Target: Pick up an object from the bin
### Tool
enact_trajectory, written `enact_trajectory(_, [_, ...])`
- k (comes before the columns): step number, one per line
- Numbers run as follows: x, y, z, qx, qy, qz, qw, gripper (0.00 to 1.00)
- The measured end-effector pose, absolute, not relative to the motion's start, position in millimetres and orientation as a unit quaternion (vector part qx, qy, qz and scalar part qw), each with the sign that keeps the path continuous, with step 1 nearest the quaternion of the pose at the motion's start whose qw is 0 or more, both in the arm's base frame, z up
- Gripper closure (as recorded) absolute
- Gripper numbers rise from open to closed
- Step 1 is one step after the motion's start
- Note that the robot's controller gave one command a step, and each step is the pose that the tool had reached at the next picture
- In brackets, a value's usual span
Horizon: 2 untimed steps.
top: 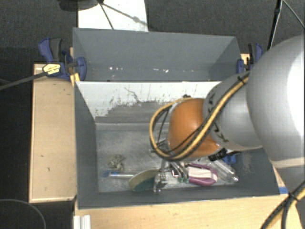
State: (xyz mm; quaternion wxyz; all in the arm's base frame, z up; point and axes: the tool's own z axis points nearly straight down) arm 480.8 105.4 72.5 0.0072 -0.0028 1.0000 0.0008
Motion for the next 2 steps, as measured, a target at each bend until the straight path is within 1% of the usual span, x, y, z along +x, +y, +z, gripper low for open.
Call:
enact_trajectory(1, [482.4,126.2,72.8,-0.092,0.996,0.001,0.010,0.00])
enact_trajectory(2, [483.4,127.3,74.5,-0.091,0.996,0.002,0.012,1.00])
